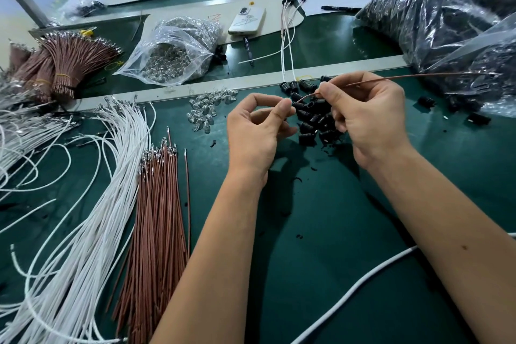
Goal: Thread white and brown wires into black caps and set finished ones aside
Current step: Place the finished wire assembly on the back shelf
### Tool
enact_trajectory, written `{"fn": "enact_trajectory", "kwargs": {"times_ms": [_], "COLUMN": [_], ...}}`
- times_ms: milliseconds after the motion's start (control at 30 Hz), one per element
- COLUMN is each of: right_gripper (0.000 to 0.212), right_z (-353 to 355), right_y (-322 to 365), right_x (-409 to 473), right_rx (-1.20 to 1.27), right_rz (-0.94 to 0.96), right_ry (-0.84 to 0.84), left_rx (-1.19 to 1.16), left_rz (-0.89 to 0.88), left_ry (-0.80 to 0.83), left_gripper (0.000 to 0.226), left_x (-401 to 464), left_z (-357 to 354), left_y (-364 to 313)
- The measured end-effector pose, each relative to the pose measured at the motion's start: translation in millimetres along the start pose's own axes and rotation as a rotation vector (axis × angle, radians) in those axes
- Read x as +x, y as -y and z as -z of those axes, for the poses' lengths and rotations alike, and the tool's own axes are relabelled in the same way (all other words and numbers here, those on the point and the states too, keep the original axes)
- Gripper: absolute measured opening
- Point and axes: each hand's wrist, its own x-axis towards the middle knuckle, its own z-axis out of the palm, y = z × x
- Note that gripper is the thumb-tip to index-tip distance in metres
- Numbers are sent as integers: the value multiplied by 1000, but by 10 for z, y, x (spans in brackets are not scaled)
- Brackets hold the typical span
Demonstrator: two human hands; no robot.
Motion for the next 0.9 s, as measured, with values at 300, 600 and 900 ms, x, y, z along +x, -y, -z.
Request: {"fn": "enact_trajectory", "kwargs": {"times_ms": [300,600,900], "right_gripper": [14,15,15], "right_z": [-1,-8,3], "right_y": [-13,15,-1], "right_x": [-4,-23,-11], "right_rx": [-13,-33,-80], "right_rz": [2,58,108], "right_ry": [-7,-54,-49], "left_rx": [-185,-225,-232], "left_rz": [142,194,225], "left_ry": [-5,98,114], "left_gripper": [22,11,10], "left_x": [22,-23,-45], "left_z": [27,5,-3], "left_y": [-60,-63,-77]}}
